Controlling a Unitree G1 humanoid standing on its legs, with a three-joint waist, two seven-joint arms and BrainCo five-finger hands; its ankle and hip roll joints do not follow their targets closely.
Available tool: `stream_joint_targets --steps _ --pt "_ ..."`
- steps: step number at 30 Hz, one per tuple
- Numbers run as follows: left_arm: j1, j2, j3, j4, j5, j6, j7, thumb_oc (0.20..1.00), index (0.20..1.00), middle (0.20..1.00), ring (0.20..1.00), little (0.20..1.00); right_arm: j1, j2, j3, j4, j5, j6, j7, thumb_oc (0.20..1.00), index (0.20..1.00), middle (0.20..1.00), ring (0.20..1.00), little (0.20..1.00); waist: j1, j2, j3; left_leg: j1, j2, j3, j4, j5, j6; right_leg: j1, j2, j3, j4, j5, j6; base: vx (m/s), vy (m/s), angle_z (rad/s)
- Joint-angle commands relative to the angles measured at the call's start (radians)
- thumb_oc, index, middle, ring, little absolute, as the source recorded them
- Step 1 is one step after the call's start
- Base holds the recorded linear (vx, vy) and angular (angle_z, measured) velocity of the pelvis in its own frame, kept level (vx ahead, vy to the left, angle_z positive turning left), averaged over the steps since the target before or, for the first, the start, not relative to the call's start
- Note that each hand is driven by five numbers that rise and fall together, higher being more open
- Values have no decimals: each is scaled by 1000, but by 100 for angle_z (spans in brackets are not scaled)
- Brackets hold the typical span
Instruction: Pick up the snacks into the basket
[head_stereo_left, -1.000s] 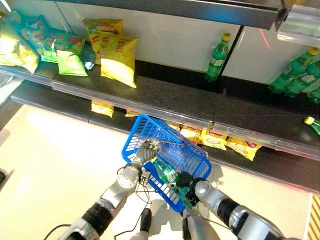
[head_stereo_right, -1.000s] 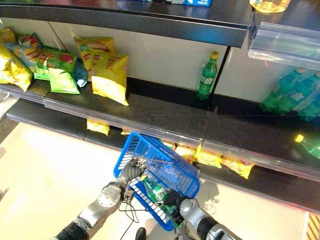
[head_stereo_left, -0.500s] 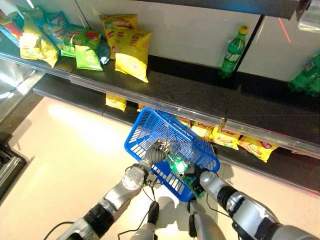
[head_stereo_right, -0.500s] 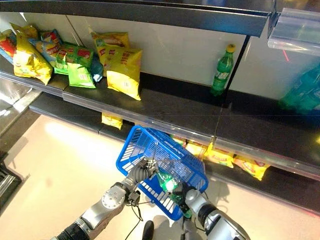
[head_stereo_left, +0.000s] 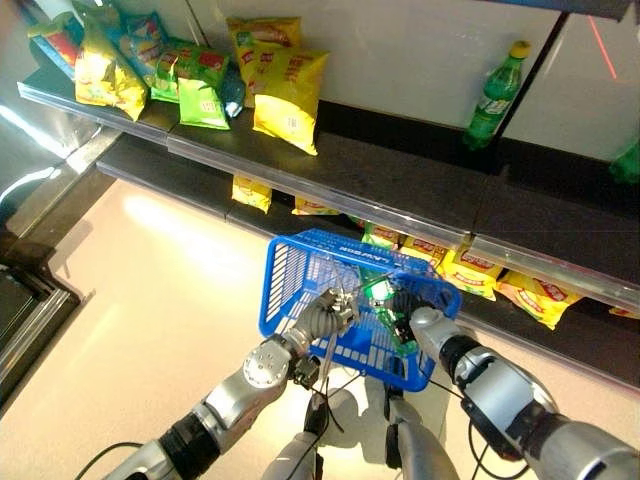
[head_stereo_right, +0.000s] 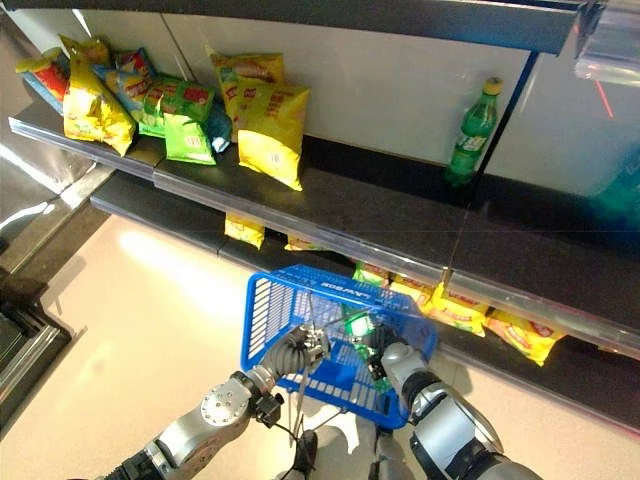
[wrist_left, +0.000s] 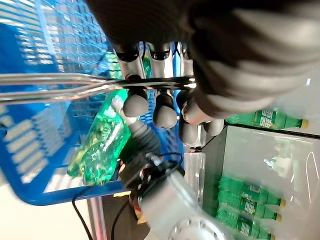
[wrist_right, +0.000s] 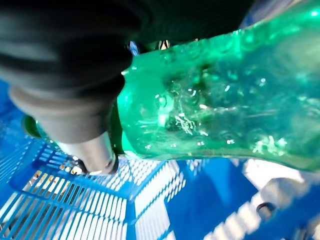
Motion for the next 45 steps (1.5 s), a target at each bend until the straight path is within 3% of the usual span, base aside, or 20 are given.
stream_joint_targets --steps 1,6,7,20,27,31,32,38,41,44,45 --pt "-19 17 -12 -213 -38 -76 -41 200 200 200 200 200 -141 33 3 -52 28 -76 3 200 200 200 200 200 11 22 -23 -25 27 5 -60 22 7 -16 -70 58 132 -148 138 0 0 0" --pt "-32 19 -31 -207 -39 -70 -49 200 200 200 200 200 -142 55 -1 -54 61 -81 2 200 200 200 200 200 8 20 -22 -28 28 4 -57 23 6 -18 -70 56 134 -152 138 0 0 0" --pt "-36 18 -35 -206 -43 -70 -50 200 200 200 200 200 -143 64 10 -59 58 -81 6 1000 1000 1000 1000 1000 7 18 -22 -30 27 4 -55 22 6 -19 -69 56 135 -152 138 0 0 0" --pt "-10 17 -25 -201 -40 -63 -45 200 200 200 200 200 -111 80 57 -70 -35 -79 10 1000 1000 1000 1000 1000 -2 6 -24 -32 28 7 -44 17 6 -18 -69 58 139 -154 136 1 1 0" --pt "12 26 10 -196 -8 -67 -26 200 200 200 200 200 -66 58 105 -168 -125 -92 -5 1000 1000 1000 1000 1000 -20 -14 -26 -33 30 13 -36 11 7 -18 -69 64 142 -154 138 0 0 0" --pt "31 29 53 -183 29 -69 -5 200 200 200 200 200 28 -9 138 -344 -179 -107 -12 1000 1000 1000 1000 1000 -38 -29 -26 -32 31 18 -31 7 7 -15 -68 68 144 -155 141 6 15 -1" --pt "41 23 78 -160 62 -78 -1 200 200 200 200 200 133 -75 139 -499 -198 -136 -17 1000 1000 1000 1000 1000 -51 -41 -27 -30 32 18 -23 3 8 -6 -70 68 140 -156 144 24 15 -4" --pt "71 0 144 -29 127 -98 15 200 200 200 200 200 433 -154 22 -653 -155 -195 13 1000 1000 1000 1000 1000 -79 -64 -47 -17 33 22 2 -21 15 34 -79 60 108 -143 156 20 35 -1" --pt "121 -22 218 123 222 -113 39 200 200 200 200 200 622 -178 -94 -634 -134 -221 23 1000 1000 1000 1000 1000 -106 -86 -81 15 30 55 21 -48 27 78 -85 79 75 -127 169 47 139 -16" --pt "163 -41 259 206 247 -116 41 200 200 200 200 200 706 -175 -153 -591 -125 -228 28 1000 1000 1000 1000 1000 -122 -89 -108 44 23 76 14 -57 35 105 -87 96 60 -120 181 65 179 -43" --pt "195 -60 306 281 273 -124 50 200 200 200 200 200 765 -162 -224 -526 -84 -237 37 1000 1000 1000 1000 1000 -136 -90 -134 71 17 95 2 -62 40 119 -88 110 52 -115 191 34 113 -46"
